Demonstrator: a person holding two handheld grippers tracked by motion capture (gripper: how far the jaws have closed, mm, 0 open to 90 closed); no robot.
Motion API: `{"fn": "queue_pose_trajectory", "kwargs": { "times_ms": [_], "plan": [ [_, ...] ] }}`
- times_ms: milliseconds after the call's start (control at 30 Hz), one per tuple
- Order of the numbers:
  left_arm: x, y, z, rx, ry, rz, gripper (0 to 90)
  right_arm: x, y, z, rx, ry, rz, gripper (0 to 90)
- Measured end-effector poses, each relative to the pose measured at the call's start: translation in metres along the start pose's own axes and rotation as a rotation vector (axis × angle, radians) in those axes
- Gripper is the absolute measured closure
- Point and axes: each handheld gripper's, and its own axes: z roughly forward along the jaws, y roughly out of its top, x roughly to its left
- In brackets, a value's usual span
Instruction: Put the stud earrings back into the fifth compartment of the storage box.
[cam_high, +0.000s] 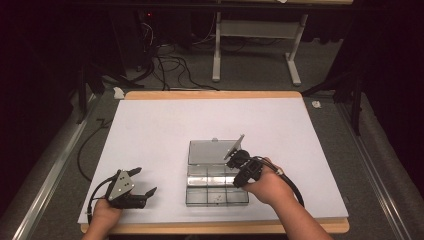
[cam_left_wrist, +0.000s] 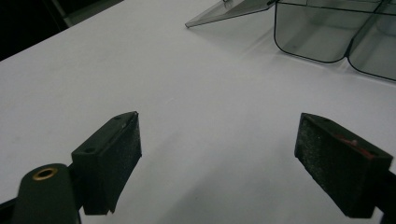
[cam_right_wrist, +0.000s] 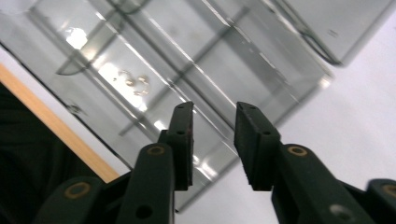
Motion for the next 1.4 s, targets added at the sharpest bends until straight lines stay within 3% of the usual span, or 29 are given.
{"fn": "queue_pose_trajectory", "kwargs": {
  "times_ms": [33,433,800,1067,1200,1300,1367,1400],
  "plan": [
    [0.0,0.0,0.0,-0.002,0.0,0.001,15.0,-0.008,-0.005,-0.002,-0.009,-0.003,0.013,65.9],
    [-0.001,0.0,0.0,-0.007,-0.001,0.003,15.0,-0.04,-0.035,-0.003,-0.039,-0.035,0.108,53.8],
    [-0.001,0.0,0.0,-0.007,-0.002,0.005,15.0,-0.078,-0.077,0.003,-0.054,-0.051,0.224,43.3],
    [0.0,0.0,0.0,-0.004,0.0,0.003,15.0,-0.09,-0.093,0.01,-0.069,-0.048,0.262,41.7],
    [-0.001,0.0,0.0,-0.002,-0.001,0.011,15.0,-0.091,-0.096,0.013,-0.11,-0.042,0.268,40.3],
    [0.0,0.0,0.0,-0.002,-0.001,0.002,15.0,-0.089,-0.099,0.017,-0.174,-0.049,0.268,38.5],
    [-0.001,0.0,0.0,-0.005,-0.002,0.011,15.0,-0.089,-0.101,0.019,-0.239,-0.062,0.278,36.8],
    [-0.001,0.0,0.0,-0.005,-0.002,0.01,15.0,-0.088,-0.103,0.02,-0.296,-0.075,0.296,36.3]
  ]
}}
